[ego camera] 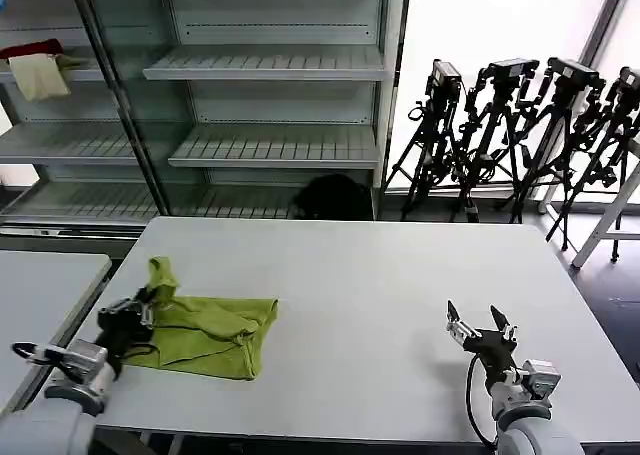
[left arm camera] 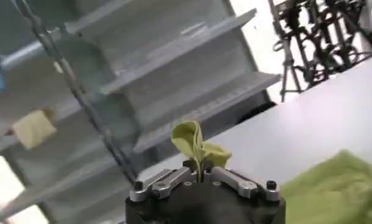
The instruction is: Fold and organize the clothes.
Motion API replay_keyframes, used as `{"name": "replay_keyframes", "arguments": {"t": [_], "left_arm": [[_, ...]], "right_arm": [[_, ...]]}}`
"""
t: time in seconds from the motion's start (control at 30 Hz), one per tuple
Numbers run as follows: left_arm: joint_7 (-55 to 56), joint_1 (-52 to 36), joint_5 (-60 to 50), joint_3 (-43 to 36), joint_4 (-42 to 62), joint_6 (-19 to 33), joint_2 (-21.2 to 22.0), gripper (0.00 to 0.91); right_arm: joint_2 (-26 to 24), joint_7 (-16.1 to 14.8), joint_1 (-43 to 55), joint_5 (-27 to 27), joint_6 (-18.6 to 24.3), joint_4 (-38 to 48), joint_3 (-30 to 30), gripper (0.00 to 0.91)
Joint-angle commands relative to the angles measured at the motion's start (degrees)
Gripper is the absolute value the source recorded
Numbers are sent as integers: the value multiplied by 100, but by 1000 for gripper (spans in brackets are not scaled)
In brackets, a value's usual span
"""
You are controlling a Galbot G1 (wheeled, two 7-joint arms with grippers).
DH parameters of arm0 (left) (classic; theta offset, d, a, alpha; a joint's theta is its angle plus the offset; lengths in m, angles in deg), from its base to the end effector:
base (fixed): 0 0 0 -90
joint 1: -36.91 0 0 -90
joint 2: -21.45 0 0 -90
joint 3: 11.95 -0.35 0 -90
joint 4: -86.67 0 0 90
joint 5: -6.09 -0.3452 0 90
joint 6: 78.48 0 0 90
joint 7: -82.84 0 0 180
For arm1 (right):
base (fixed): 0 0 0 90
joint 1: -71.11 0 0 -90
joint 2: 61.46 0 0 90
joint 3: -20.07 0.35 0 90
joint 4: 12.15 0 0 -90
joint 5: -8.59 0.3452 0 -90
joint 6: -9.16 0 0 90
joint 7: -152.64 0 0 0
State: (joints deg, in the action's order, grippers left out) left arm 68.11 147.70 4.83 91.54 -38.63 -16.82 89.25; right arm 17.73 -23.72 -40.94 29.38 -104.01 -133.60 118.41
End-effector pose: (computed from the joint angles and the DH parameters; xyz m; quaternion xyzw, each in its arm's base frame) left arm 0.2155 0.1177 -0.2043 -0.0544 -0.9687 -0.2092 0.1222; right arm 0.2104 -0.0738 -0.2566 -0.0246 -0.9915 -0.0603 0.1126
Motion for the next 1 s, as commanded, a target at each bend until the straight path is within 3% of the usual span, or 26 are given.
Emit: {"name": "replay_keyframes", "arguments": {"t": [0.03, 0.67, 0.7, 0.73, 0.77, 1.0], "left_arm": [[427, -76, 115, -1480, -35, -383, 487, 0], [860, -147, 23, -2006, 481, -479, 823, 20], [895, -150, 9, -2022, 503, -479, 836, 111], [923, -148, -30, -2046, 531, -478, 853, 776], [948, -153, -53, -2056, 552, -479, 879, 907], [1075, -231, -33, -2232, 585, -478, 1072, 907]], "right_arm": [[14, -4, -45, -22, 7, 21, -10, 907], [79, -87, 55, -152, 53, -175, -179, 907], [89, -87, 63, -190, 46, -186, -201, 907], [98, -90, 64, -207, 46, -195, -211, 907], [113, -103, 63, -206, 71, -206, -249, 907], [193, -119, 54, -315, 98, -285, -436, 907]]}}
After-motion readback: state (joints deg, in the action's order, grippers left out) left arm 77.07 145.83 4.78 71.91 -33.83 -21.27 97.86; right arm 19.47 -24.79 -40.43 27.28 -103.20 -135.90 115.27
